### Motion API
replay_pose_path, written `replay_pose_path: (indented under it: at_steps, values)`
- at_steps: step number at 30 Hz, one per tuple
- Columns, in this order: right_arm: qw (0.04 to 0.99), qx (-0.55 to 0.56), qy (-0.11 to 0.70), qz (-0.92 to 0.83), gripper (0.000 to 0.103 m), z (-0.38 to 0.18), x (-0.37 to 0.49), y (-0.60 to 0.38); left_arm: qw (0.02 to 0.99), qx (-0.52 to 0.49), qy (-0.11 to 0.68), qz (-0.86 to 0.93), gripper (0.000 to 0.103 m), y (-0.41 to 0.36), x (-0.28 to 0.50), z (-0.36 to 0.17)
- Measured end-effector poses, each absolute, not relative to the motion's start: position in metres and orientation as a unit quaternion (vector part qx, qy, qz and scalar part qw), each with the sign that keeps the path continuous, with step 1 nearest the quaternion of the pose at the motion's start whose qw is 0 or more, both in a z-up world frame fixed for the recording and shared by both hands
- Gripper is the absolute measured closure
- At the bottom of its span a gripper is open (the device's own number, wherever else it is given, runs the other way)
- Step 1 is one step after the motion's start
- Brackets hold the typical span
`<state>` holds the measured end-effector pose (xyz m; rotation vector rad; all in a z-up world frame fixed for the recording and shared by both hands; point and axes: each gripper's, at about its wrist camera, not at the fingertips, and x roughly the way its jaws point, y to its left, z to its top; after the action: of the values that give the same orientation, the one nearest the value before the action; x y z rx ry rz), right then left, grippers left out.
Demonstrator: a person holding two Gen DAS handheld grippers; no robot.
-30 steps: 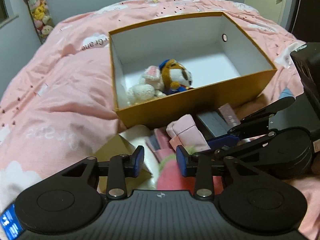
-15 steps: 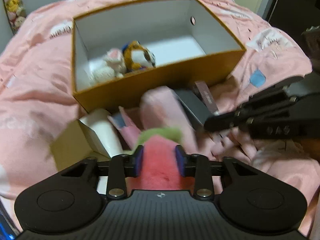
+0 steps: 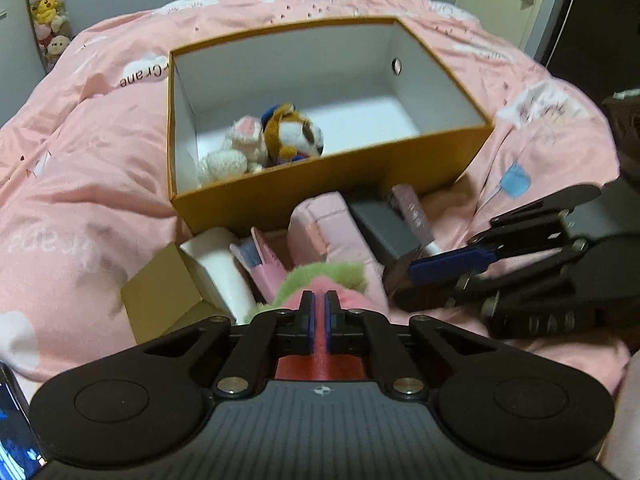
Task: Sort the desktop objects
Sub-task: 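Grasp the pink-green pompom with the right gripper and lift it toward the box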
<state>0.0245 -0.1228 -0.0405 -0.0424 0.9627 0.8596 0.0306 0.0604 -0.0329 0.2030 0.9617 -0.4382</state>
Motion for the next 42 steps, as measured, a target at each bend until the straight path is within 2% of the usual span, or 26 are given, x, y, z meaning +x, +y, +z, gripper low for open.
replay_pose_path:
  at_steps: [1,2,10,16,20,25,27,28,29,34,42]
  values:
    - [0.796,-0.024,0.443,0.412,0.063,-0.038,0.022,-0.120,0.860,0.089,0.454,-0.215,0.102,0.060,0.030,-0.029]
    - [0.793,-0.028,0.439,0.421,0.061,-0.036,0.021,-0.118,0.861,0.085,0.451,-0.219,0.103,0.060,0.030,-0.026]
    - [0.781,-0.041,0.434,0.447,0.058,-0.035,0.020,-0.107,0.871,0.107,0.419,-0.233,0.103,0.051,0.022,-0.013]
    - [0.767,-0.057,0.432,0.470,0.057,-0.034,0.024,-0.092,0.872,0.138,0.443,-0.154,0.103,0.075,0.037,-0.012]
    - [0.745,-0.063,0.450,0.489,0.040,-0.039,0.034,-0.071,0.880,0.130,0.443,-0.110,0.103,0.095,0.044,-0.010]
    - [0.718,-0.108,0.471,0.501,0.036,-0.056,0.036,-0.041,0.883,0.102,0.451,-0.079,0.101,0.116,0.051,-0.010]
    - [0.716,-0.122,0.473,0.498,0.038,-0.064,0.033,-0.032,0.882,0.101,0.454,-0.079,0.101,0.118,0.051,-0.012]
    - [0.720,-0.129,0.472,0.492,0.042,-0.069,0.032,-0.029,0.881,0.102,0.454,-0.080,0.101,0.118,0.050,-0.013]
    - [0.724,-0.135,0.474,0.483,0.053,-0.074,0.031,-0.027,0.881,0.102,0.455,-0.081,0.101,0.118,0.050,-0.014]
    - [0.746,-0.114,0.457,0.471,0.057,-0.064,0.028,-0.043,0.883,0.096,0.452,-0.087,0.101,0.120,0.048,-0.012]
    - [0.811,-0.027,0.421,0.405,0.056,-0.019,0.039,-0.118,0.873,0.093,0.452,-0.159,0.101,0.110,0.041,-0.011]
